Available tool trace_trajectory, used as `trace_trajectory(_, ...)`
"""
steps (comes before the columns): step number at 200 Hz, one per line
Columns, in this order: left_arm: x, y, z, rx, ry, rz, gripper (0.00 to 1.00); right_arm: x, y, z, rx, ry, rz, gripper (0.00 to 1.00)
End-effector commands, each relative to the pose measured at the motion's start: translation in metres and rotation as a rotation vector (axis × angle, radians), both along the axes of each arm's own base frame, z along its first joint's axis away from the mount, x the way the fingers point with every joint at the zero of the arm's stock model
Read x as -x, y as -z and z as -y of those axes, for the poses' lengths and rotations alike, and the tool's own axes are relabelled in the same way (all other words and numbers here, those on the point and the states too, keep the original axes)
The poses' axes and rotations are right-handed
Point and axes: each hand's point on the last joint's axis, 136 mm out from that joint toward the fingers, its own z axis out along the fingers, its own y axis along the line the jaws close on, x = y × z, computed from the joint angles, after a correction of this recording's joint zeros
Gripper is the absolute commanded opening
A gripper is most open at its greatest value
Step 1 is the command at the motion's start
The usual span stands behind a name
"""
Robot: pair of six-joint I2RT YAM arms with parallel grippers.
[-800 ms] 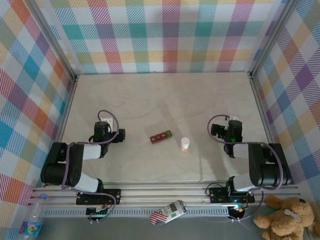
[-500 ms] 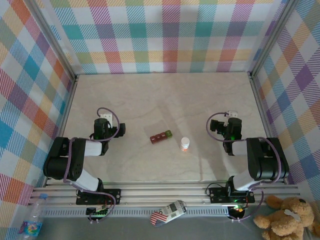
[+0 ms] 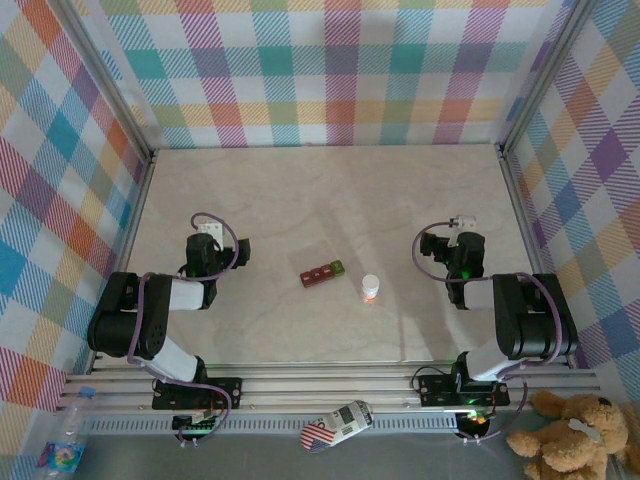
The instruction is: Sort the pills into containers
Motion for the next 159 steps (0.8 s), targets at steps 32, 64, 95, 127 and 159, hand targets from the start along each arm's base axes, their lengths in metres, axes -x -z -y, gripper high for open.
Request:
trace_trajectory(32, -0.011, -0.015, -0.003, 0.021, -0.005, 0.059, 1.0, -0.011, -0.02, -0.006, 0.005, -0.028, 0.073, 0.99)
trace_trajectory(64, -0.016, -0.027, -0.003, 0.014, -0.013, 0.013, 1.0, -0.01, -0.034, 0.001, 0.008, 0.019, 0.057, 0.99)
trace_trajectory(95, -0.015, -0.047, -0.011, 0.009, -0.061, 0.006, 1.0, -0.004, -0.057, 0.026, -0.005, 0.181, -0.004, 0.99)
trace_trajectory(127, -0.015, -0.073, -0.019, 0.045, -0.14, -0.058, 1.0, 0.015, -0.069, 0.05, -0.175, 0.438, -0.164, 0.99)
trace_trajectory(159, -0.009, -0.103, -0.013, 0.16, -0.179, -0.147, 1.0, 0.019, -0.081, 0.005, -0.278, 0.201, -0.26, 0.99)
